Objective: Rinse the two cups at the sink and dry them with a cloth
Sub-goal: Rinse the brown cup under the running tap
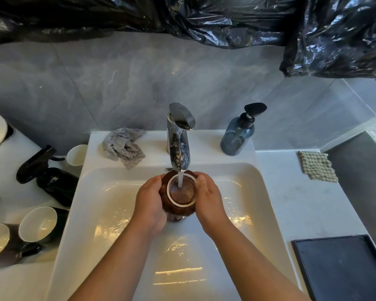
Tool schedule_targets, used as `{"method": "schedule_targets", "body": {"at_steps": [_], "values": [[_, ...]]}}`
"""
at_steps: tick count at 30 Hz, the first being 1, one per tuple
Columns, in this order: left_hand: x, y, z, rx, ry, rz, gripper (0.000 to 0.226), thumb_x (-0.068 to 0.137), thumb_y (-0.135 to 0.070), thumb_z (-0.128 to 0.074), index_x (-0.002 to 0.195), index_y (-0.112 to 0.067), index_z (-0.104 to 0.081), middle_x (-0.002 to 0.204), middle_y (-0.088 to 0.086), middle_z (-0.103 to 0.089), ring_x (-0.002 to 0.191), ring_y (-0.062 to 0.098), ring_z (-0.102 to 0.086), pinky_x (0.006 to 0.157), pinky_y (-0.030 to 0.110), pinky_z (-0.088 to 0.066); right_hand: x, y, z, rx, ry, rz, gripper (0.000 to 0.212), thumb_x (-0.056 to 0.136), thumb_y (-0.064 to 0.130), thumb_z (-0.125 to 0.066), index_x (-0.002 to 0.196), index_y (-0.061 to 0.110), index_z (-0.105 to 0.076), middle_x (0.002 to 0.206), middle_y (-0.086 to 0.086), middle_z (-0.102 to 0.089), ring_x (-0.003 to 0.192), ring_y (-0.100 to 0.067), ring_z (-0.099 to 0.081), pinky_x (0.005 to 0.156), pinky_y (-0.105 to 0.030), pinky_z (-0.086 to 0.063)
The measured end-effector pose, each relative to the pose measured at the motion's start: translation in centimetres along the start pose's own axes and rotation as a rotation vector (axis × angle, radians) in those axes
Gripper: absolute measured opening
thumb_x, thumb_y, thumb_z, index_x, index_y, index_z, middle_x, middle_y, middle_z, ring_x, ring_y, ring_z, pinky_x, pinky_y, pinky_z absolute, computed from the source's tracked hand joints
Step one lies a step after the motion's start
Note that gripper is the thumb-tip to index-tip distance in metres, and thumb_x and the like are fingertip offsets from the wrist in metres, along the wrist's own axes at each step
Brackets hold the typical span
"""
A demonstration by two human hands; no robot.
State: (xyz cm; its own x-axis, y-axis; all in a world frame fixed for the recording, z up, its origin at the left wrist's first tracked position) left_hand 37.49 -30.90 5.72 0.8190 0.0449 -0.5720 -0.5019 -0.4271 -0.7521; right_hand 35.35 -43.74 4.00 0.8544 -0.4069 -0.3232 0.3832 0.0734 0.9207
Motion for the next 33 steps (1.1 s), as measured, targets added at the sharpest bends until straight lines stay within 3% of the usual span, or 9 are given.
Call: {"method": "schedule_targets", "body": {"at_steps": [3,8,12,15,18,20,24,26,33], "values": [[0.1,0.0,0.1,-0.013,-0.008,-0.016,0.027,0.100,-0.008,-0.044,0.097,-0.007,-0.071,0.077,0.006,-0.078,0.068,0.018,-0.075,0.057,0.027,-0.058,-0.1,0.0,0.1,0.283,-0.015,-0.217,0.032,0.099,0.022,-0.044,0.097,0.016,-0.075,0.096,-0.008,-0.076,0.091,-0.025,-0.071,0.073,-0.035,-0.058],[-0.1,0.5,0.2,0.122,0.015,-0.071,0.026,0.099,-0.015,-0.047,0.092,-0.016,-0.072,0.080,0.004,-0.076,0.069,0.019,-0.074,0.058,0.028,-0.056,-0.3,0.7,-0.2,0.388,0.001,-0.364,0.035,0.097,0.032,-0.048,0.076,0.016,-0.070,0.072,-0.007,-0.073,0.074,-0.028,-0.069,0.077,-0.040,-0.055],[-0.1,0.5,0.3,0.313,0.104,-0.172,0.019,0.093,-0.026,-0.057,0.079,-0.022,-0.070,0.074,0.002,-0.070,0.066,0.015,-0.070,0.055,0.027,-0.053,-0.1,1.1,-0.2,0.349,-0.036,-0.348,0.033,0.096,0.028,-0.047,0.069,0.014,-0.060,0.072,-0.013,-0.064,0.071,-0.028,-0.066,0.067,-0.033,-0.053],[-0.4,0.3,0.2,0.452,0.174,-0.247,0.013,0.076,-0.033,-0.071,0.085,-0.023,-0.069,0.082,0.003,-0.071,0.070,0.013,-0.071,0.056,0.020,-0.052,0.1,1.4,-0.3,0.334,-0.035,-0.302,0.035,0.093,0.020,-0.047,0.061,0.013,-0.057,0.061,-0.008,-0.058,0.062,-0.023,-0.059,0.061,-0.030,-0.048],[-0.4,0.0,-0.1,0.606,0.070,-0.313,0.022,0.073,-0.022,-0.083,0.086,-0.023,-0.067,0.083,-0.001,-0.071,0.074,0.011,-0.069,0.056,0.016,-0.052,0.4,1.4,-0.4,0.264,-0.043,-0.202,0.035,0.087,0.013,-0.046,0.052,0.013,-0.047,0.052,-0.004,-0.044,0.058,-0.021,-0.042,0.057,-0.032,-0.038],[-0.2,-0.2,-0.2,0.648,0.016,-0.316,0.023,0.070,-0.026,-0.085,0.079,-0.019,-0.065,0.076,-0.001,-0.070,0.070,0.014,-0.067,0.056,0.022,-0.053,0.7,1.6,-0.6,0.191,-0.020,-0.085,0.027,0.080,0.019,-0.046,0.053,0.013,-0.047,0.057,-0.008,-0.039,0.063,-0.022,-0.036,0.060,-0.036,-0.034],[0.4,0.1,-0.2,0.539,0.011,-0.251,0.031,0.075,-0.041,-0.076,0.071,-0.012,-0.065,0.067,0.006,-0.068,0.066,0.024,-0.067,0.060,0.034,-0.053,1.1,1.7,-0.7,0.073,0.013,0.059,0.041,0.087,0.016,-0.044,0.047,0.020,-0.042,0.051,0.003,-0.034,0.055,-0.012,-0.031,0.055,-0.030,-0.029],[0.8,0.3,-0.3,0.469,-0.015,-0.192,0.027,0.080,-0.036,-0.069,0.070,-0.011,-0.067,0.070,0.014,-0.068,0.068,0.031,-0.068,0.063,0.040,-0.056,1.0,1.6,-0.7,0.068,0.021,0.061,0.045,0.086,0.017,-0.043,0.041,0.021,-0.043,0.047,0.008,-0.034,0.052,-0.009,-0.031,0.053,-0.028,-0.030],[2.1,0.3,0.3,0.381,-0.062,-0.117,0.031,0.093,-0.024,-0.051,0.063,-0.019,-0.056,0.070,0.012,-0.056,0.066,0.027,-0.059,0.064,0.034,-0.048,1.2,1.0,-0.4,0.198,0.032,-0.109,0.036,0.095,0.016,-0.041,0.064,0.009,-0.058,0.065,-0.010,-0.049,0.065,-0.017,-0.052,0.060,-0.027,-0.045]]}}
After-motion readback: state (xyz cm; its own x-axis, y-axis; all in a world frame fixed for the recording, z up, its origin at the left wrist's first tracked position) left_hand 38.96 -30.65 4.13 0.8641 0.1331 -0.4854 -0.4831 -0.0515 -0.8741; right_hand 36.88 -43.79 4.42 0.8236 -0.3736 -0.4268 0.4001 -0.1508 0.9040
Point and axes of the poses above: each hand's wrist, its own x-axis towards the middle knuckle, its own z-axis out of the back of the hand, y = z × x, the point moved 4 cm from there along x, towards the middle knuckle
